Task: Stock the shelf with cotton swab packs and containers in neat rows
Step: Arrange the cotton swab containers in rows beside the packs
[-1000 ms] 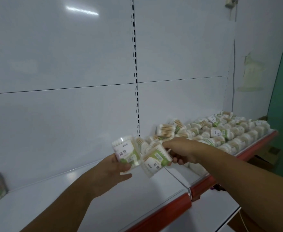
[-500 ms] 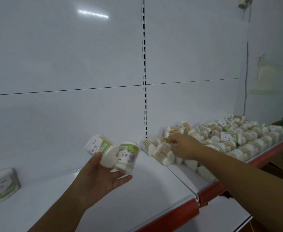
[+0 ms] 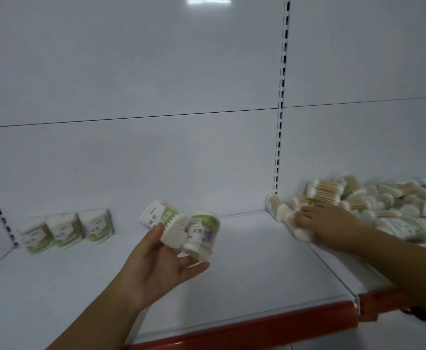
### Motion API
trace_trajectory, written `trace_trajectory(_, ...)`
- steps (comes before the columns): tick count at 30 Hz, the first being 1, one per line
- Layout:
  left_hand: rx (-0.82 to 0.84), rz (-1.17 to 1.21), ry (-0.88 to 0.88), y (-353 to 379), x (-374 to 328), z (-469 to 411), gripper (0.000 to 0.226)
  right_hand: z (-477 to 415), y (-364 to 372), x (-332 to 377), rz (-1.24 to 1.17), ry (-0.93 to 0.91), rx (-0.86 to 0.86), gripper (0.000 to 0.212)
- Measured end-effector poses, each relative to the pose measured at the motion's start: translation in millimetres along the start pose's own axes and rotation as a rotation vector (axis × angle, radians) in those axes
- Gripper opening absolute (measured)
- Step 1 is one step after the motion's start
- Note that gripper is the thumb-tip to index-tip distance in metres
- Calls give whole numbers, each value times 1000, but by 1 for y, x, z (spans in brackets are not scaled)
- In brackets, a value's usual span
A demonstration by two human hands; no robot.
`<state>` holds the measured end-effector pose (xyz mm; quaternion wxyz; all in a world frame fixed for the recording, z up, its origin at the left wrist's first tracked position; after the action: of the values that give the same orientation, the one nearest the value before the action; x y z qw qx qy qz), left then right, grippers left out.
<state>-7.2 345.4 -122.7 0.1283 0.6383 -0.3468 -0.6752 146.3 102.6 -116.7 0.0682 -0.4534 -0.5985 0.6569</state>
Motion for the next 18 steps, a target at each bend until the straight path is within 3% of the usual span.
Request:
trace_trajectory(2,-4,8,29,-10,-7,10,63,1,-18,-6,-193,73,-49,40)
trace_trajectory(5,1,7,63,-22,-20,21,63,7,-41,-11,-726,264,-115,51)
trace_trajectory(8,-12,10,64,-20,-24,14,65,5,-53,7,-1378,385,-144,33)
trace_trajectory(10,8,-6,60,-15,-25,8,66,-5,-61,30,-1645,380,-93,28)
trace_trajectory(15,140,-44,53,-32,-54,22,63,-56,-67,99,-1720,273,21,31)
trace_trajectory(18,56,-90,69,-73,-85,38,71,-104,-64,135,-1624,290,-4,20)
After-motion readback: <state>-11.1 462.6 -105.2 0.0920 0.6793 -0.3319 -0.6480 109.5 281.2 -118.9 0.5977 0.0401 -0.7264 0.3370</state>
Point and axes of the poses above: each hand's wrist, its own z-axis away from the middle knuckle, its own y-axis out of the palm, x = y × z, the point moved 10 cm from there along -z, towards the middle knuckle, and after that the axes turned 2 degrees about -z, right-handed, at the moved point
